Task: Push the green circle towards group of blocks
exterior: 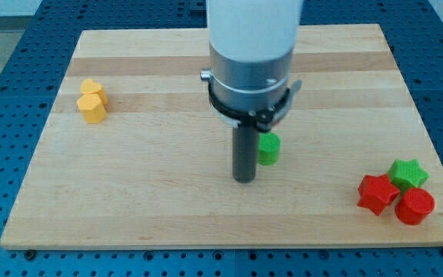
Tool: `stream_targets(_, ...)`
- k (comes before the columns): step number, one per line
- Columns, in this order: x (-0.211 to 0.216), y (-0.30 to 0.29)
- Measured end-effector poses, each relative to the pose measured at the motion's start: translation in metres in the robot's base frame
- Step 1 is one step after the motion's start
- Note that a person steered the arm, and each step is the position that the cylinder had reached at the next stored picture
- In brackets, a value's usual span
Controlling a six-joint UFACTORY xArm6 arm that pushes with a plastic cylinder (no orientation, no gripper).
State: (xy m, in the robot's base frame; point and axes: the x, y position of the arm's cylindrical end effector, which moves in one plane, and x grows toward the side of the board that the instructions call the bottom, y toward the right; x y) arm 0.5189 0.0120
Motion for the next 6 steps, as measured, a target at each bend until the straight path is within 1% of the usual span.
stream_targets(1, -0.034, 0.005)
stream_targets(2, -0.040, 0.026)
stream_targets(4, -0.032, 0.078)
stream_targets(5, -0.014, 0.086)
stream_targets(6, -0.011, 0.103)
